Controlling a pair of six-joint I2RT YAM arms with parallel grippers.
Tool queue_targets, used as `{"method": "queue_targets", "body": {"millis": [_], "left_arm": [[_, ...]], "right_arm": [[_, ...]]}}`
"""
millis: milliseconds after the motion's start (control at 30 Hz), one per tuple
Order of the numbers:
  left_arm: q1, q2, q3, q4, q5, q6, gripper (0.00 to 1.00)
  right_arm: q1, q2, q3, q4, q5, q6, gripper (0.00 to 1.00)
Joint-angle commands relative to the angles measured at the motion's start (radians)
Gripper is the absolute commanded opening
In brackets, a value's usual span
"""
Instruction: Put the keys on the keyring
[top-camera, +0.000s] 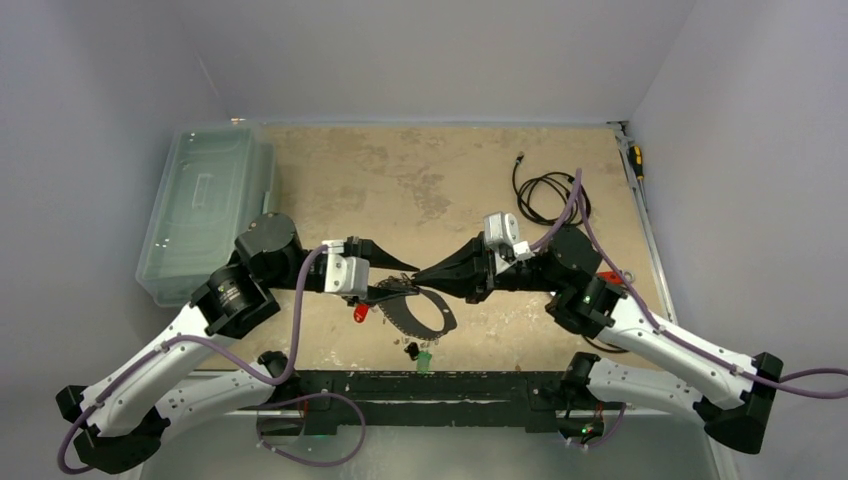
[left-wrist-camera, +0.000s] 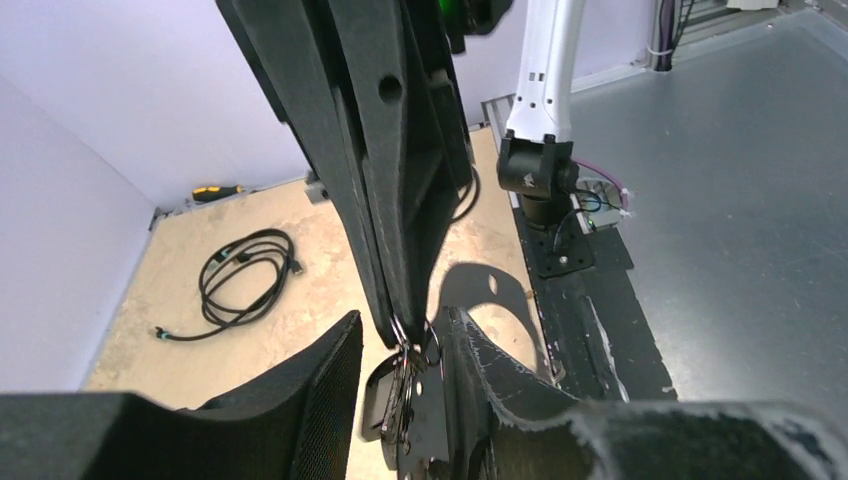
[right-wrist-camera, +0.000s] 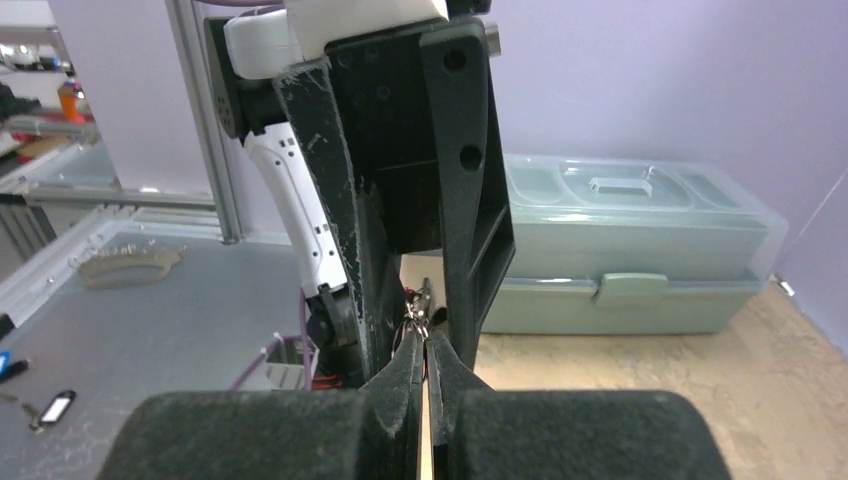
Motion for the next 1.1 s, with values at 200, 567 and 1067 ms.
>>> {"method": "queue_targets", "body": {"millis": [200, 567, 1067], "left_arm": [[0.000, -0.004, 0.010, 0.054, -0.049, -0.006, 0.31], [0.000, -0.004, 0.014, -0.010, -0.093, 0.053, 0.35], [0.001, -0.009, 0.006, 0.023, -0.114, 0.064, 0.00]], "right_arm": [[0.001, -0.039, -0.119, 0.400, 0.121, 0.194, 0.00], [0.001, -0.064, -0.106, 0.352, 0.163, 0.172, 0.00], [0.000, -0.063, -0.117, 0.332, 0.250, 0.196, 0.00]]}}
